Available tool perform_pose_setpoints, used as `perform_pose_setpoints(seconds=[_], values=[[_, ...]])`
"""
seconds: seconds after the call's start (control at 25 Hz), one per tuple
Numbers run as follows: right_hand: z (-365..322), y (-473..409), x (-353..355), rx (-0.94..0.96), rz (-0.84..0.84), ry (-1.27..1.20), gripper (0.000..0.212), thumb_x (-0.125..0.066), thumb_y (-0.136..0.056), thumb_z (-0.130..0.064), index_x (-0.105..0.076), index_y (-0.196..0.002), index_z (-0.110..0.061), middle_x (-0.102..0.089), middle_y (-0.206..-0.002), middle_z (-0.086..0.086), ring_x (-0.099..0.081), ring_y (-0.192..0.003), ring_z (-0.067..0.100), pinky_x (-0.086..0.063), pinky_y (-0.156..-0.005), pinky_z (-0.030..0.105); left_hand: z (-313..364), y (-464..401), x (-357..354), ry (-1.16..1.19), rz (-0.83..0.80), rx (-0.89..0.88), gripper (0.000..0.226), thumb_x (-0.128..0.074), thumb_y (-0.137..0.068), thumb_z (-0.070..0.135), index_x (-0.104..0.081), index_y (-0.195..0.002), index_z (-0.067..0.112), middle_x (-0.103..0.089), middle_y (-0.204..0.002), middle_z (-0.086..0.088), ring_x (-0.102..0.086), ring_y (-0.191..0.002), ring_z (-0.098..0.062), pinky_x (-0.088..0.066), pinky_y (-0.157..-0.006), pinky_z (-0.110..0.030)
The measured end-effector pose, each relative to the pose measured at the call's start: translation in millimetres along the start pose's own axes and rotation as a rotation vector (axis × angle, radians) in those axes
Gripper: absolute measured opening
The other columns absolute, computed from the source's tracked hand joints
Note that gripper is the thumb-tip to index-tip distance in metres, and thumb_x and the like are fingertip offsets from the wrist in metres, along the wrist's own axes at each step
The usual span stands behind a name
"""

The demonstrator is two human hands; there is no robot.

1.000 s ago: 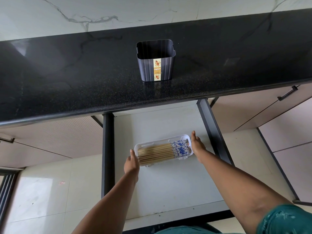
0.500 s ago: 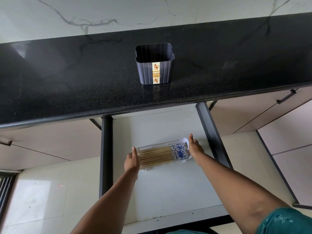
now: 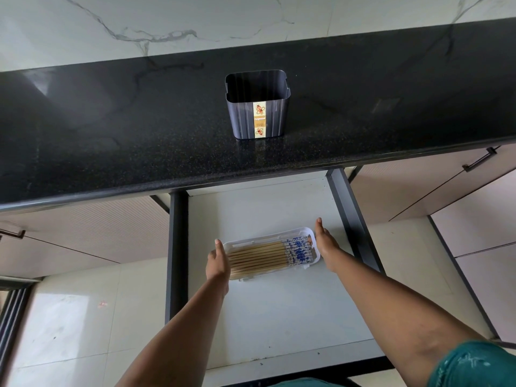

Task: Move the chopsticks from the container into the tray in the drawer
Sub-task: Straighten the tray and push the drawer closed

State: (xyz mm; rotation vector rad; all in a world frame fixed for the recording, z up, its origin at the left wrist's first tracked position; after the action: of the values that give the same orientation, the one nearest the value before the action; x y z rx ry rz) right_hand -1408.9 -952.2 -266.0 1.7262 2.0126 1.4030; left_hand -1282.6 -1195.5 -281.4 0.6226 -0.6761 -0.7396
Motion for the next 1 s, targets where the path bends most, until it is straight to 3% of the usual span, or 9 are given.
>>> perform_pose_setpoints(seconds=[0.2,0.36,0.48,0.6,0.68,0.8,1.0], values=[[1,-3,-4,-0.003,-0.004,-0.049,0.076,-0.013,-0.094,-0.067,-0.047,-0.136,-0.015,-0.058,-0.134,0.013,-0.054,-0.120,0.033,-0.042,-0.104,0.044,4,-5,1,-0.006,-0.052,0.004,0.075,-0.026,-0.091,0.067,-0.034,-0.143,0.015,-0.047,-0.143,-0.015,-0.044,-0.129,-0.036,-0.034,-0.109,-0.051],[3,-6,-4,0.007,0.060,0.000,0.073,-0.013,-0.095,-0.064,-0.044,-0.138,-0.014,-0.055,-0.135,0.015,-0.053,-0.120,0.034,-0.041,-0.090,0.038,0,-3,2,-0.032,-0.093,-0.023,0.073,-0.029,-0.091,0.066,-0.037,-0.142,0.015,-0.047,-0.143,-0.015,-0.045,-0.129,-0.034,-0.034,-0.108,-0.046],[12,-4,-1,0.011,0.114,0.161,0.062,-0.019,-0.099,-0.056,-0.046,-0.133,-0.011,-0.057,-0.130,0.018,-0.055,-0.114,0.035,-0.043,-0.086,0.036,-2,3,10,-0.286,-0.081,-0.156,0.071,-0.032,-0.092,0.063,-0.036,-0.142,0.014,-0.045,-0.143,-0.016,-0.043,-0.129,-0.035,-0.034,-0.108,-0.045],[23,8,-2,0.094,0.118,0.355,0.041,-0.036,-0.101,-0.036,-0.047,-0.132,-0.012,-0.059,-0.131,0.015,-0.058,-0.113,0.034,-0.047,-0.086,0.033,-2,14,20,-0.677,0.011,-0.430,0.059,-0.047,-0.093,0.047,-0.038,-0.139,0.010,-0.044,-0.141,-0.017,-0.041,-0.129,-0.035,-0.034,-0.106,-0.041],[31,14,-4,0.154,0.131,0.441,0.035,-0.046,-0.097,-0.026,-0.049,-0.129,-0.011,-0.061,-0.127,0.015,-0.059,-0.112,0.033,-0.047,-0.083,0.030,-9,21,18,-0.747,0.009,-0.457,0.051,-0.051,-0.093,0.037,-0.042,-0.135,0.009,-0.052,-0.133,-0.017,-0.048,-0.122,-0.034,-0.040,-0.098,-0.038],[38,22,-1,0.165,0.119,0.507,0.033,-0.052,-0.090,-0.014,-0.057,-0.123,-0.008,-0.063,-0.122,0.016,-0.061,-0.110,0.033,-0.050,-0.082,0.030,-24,32,11,-0.606,0.014,-0.261,0.039,-0.045,-0.092,0.022,-0.049,-0.129,0.010,-0.062,-0.118,-0.016,-0.057,-0.097,-0.031,-0.046,-0.077,-0.032],[45,22,7,0.164,0.103,0.501,0.031,-0.060,-0.084,-0.011,-0.065,-0.114,-0.005,-0.067,-0.117,0.015,-0.064,-0.105,0.030,-0.052,-0.081,0.028,-35,35,12,-0.420,0.080,-0.208,0.041,-0.045,-0.088,0.010,-0.058,-0.127,0.014,-0.067,-0.110,-0.011,-0.055,-0.078,-0.020,-0.039,-0.052,-0.022]])
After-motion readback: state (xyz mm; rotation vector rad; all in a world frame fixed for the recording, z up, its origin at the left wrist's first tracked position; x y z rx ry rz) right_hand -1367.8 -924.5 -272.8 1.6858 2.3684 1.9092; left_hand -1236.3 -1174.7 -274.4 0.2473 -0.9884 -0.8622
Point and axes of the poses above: each hand's wrist, its own y-axis away from the middle knuckle, its own x-axis out of the back of the hand, z = x × y, the point moved 2 cm from there along -y, towards the middle knuckle
